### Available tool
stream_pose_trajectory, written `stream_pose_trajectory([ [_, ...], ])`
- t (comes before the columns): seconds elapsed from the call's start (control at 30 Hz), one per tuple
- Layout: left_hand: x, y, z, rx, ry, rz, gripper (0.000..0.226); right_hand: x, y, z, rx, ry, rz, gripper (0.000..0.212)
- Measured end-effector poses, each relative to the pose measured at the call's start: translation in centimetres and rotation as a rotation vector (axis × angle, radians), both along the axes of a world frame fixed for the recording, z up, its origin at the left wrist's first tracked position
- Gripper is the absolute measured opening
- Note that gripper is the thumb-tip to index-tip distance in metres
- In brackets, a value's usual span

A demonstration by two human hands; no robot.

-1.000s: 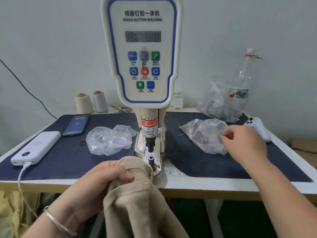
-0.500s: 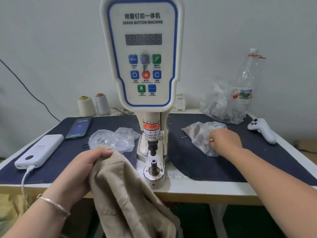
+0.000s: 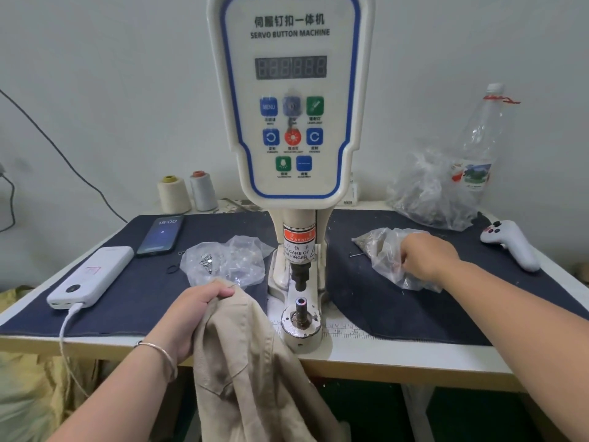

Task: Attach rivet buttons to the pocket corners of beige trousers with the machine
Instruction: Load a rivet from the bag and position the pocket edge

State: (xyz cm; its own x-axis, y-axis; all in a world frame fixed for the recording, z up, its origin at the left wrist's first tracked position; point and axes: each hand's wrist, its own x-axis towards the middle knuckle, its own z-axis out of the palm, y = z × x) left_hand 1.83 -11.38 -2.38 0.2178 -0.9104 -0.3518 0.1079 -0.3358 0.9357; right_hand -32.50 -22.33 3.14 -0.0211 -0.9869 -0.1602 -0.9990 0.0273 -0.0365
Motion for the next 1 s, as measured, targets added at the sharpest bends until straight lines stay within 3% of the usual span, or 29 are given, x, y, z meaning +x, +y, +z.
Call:
stream_pose_trajectory([
  [0.17,0.2,0.5,-0.4,-0.015,0.038,-0.046,0.01,-0.1,-0.1,-0.3,-0.013,-0.006,0.029,0.003],
  [0.27,0.2,0.8,-0.4,-0.025,0.048,-0.051,0.016,-0.2,0.0,-0.6,0.0,0.01,0.043,0.013],
  [0.33,0.1,0.8,-0.3,-0.034,0.04,-0.041,0.017,0.0,0.2,-0.4,0.042,0.027,0.038,0.003],
  [0.4,0.0,0.7,-0.4,-0.039,0.047,-0.023,0.014,0.3,0.2,-0.1,0.074,0.002,0.024,0.016],
  [0.53,0.2,0.6,-0.7,-0.051,0.052,-0.017,0.01,0.3,0.3,0.4,0.07,-0.106,-0.001,0.018],
  [0.73,0.4,0.7,-0.8,-0.057,0.053,-0.026,0.019,0.3,0.6,0.1,0.072,-0.073,-0.055,0.024],
  [0.87,0.3,0.7,-0.7,-0.069,0.068,-0.042,0.013,-1.0,1.2,-0.7,-0.112,-0.217,-0.03,0.017],
  [1.0,0.5,0.6,-0.8,-0.082,0.073,-0.065,0.012,-2.7,3.1,-2.8,-0.559,-0.465,-0.031,0.009],
])
